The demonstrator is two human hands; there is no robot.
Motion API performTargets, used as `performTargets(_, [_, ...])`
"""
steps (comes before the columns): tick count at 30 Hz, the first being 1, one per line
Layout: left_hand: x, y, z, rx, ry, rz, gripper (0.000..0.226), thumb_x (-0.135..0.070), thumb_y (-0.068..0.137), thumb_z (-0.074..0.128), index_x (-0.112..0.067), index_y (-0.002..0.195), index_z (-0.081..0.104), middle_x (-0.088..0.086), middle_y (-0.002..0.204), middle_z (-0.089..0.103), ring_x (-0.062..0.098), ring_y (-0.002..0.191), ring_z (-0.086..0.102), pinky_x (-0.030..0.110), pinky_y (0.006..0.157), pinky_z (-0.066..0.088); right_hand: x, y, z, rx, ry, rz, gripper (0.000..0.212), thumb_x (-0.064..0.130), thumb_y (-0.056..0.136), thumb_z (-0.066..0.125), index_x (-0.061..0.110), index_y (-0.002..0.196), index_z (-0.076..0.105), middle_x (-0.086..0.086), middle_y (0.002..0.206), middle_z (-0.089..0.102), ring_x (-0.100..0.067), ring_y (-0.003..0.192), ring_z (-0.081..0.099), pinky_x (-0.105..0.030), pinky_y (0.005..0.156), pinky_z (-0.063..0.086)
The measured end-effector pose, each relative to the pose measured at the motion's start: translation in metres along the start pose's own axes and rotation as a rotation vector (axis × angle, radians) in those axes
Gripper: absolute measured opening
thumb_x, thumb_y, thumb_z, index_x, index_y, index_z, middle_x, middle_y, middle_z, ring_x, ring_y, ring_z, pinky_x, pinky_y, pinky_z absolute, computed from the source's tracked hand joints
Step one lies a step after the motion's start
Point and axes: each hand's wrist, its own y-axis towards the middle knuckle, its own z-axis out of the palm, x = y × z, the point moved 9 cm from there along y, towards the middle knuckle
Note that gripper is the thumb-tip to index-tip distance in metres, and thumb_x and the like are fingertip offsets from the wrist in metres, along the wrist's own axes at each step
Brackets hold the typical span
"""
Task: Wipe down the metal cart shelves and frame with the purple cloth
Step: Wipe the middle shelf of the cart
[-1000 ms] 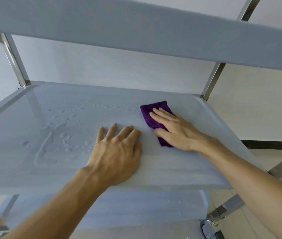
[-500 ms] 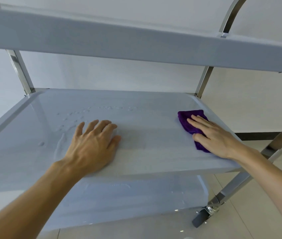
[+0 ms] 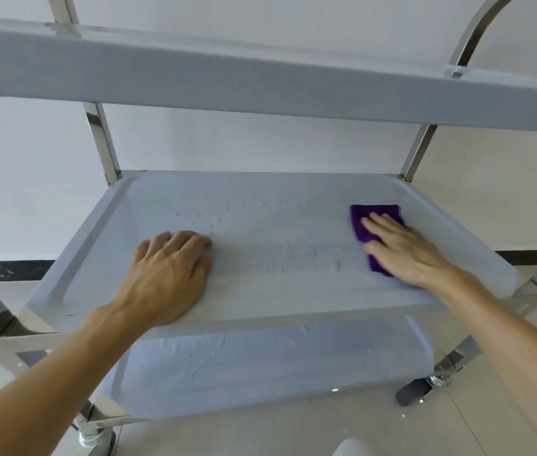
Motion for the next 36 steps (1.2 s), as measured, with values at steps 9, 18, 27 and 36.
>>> performTargets(9, [0.012, 0.003, -0.005, -0.016, -0.017, 0.010, 0.038, -0.041, 0.101, 0.030, -0.036, 0.132, 0.051, -0.011, 0.143, 0.048, 0.023, 0.133, 0.040, 0.043, 0.110, 0.029, 0.178, -0.059, 0.032, -0.021, 0.066, -0.463, 0.060, 0.040, 0.098, 0.031, 0.025, 0.156, 0.022, 0.006, 0.166, 0.010, -0.008, 0.152, 0.002, -0.038, 0.124, 0.004])
performTargets(18, [0.013, 0.007, -0.004, -0.042, -0.045, 0.044, 0.040, -0.038, 0.102, 0.030, -0.034, 0.135, 0.052, -0.012, 0.145, 0.049, 0.022, 0.135, 0.038, 0.040, 0.111, 0.027, 0.022, -0.036, 0.003, 0.027, 0.069, -0.142, 0.054, 0.040, 0.102, 0.035, 0.038, 0.154, 0.021, 0.017, 0.164, 0.007, 0.000, 0.150, 0.002, -0.029, 0.121, 0.004])
performTargets(27, [0.004, 0.013, -0.003, -0.063, -0.018, 0.019, 0.038, -0.034, 0.102, 0.029, -0.032, 0.132, 0.053, -0.009, 0.143, 0.051, 0.025, 0.132, 0.042, 0.043, 0.108, 0.030, 0.133, -0.011, 0.025, -0.036, 0.015, -0.214, 0.059, 0.041, 0.099, 0.031, 0.027, 0.156, 0.022, 0.007, 0.166, 0.011, -0.013, 0.153, 0.006, -0.042, 0.124, 0.008])
performTargets(36, [0.014, 0.014, -0.005, -0.039, -0.060, 0.055, 0.036, -0.029, 0.102, 0.035, -0.034, 0.132, 0.054, -0.010, 0.143, 0.051, 0.026, 0.133, 0.040, 0.045, 0.107, 0.031, 0.147, -0.087, 0.019, -0.087, 0.093, -0.616, 0.059, 0.051, 0.100, 0.042, 0.027, 0.153, 0.031, 0.012, 0.162, 0.021, -0.004, 0.151, 0.008, -0.025, 0.123, 0.006])
